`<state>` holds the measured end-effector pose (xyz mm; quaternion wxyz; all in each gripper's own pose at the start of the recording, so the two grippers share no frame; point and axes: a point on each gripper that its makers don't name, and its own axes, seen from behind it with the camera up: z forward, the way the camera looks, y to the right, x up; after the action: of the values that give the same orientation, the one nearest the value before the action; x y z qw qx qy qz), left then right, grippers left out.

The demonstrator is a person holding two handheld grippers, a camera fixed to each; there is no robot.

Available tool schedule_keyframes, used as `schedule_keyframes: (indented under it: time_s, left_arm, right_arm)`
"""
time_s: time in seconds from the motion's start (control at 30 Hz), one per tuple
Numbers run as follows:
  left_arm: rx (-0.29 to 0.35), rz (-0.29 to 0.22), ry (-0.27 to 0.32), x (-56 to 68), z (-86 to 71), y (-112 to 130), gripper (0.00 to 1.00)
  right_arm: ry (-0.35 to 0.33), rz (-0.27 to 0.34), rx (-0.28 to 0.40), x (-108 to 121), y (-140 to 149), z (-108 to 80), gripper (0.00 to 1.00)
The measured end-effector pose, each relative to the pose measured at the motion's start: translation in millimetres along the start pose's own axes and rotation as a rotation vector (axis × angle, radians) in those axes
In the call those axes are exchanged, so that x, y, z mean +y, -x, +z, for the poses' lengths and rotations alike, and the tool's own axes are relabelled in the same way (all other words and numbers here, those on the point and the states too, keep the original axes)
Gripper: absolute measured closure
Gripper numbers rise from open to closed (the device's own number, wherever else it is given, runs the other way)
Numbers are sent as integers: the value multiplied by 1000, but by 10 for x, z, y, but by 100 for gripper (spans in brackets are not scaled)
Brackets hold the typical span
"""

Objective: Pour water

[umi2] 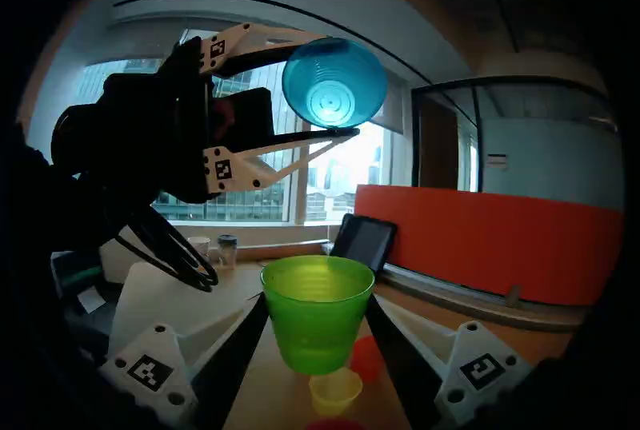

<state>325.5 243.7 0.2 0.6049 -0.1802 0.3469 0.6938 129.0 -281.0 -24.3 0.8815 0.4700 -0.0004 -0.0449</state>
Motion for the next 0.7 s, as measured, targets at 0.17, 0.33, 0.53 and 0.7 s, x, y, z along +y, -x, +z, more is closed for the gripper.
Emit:
schedule_keyframes:
  time_s: [0.17,0.33,0.53,0.7]
  left_arm:
    - [5,14,-1,-4,1,-19,14]
    - [5,7,-1,-8,1,-23,15]
    - [4,-25,8,2,7,-24,14]
    - [-3,-101,10,1,26,4,14]
  right_arm:
    - [1,0,1,-4,-4,-7,12]
    - [4,0,4,2,-14,-15,12]
    - [7,1,6,17,-26,-28,12]
    - [10,1,8,26,-43,-44,12]
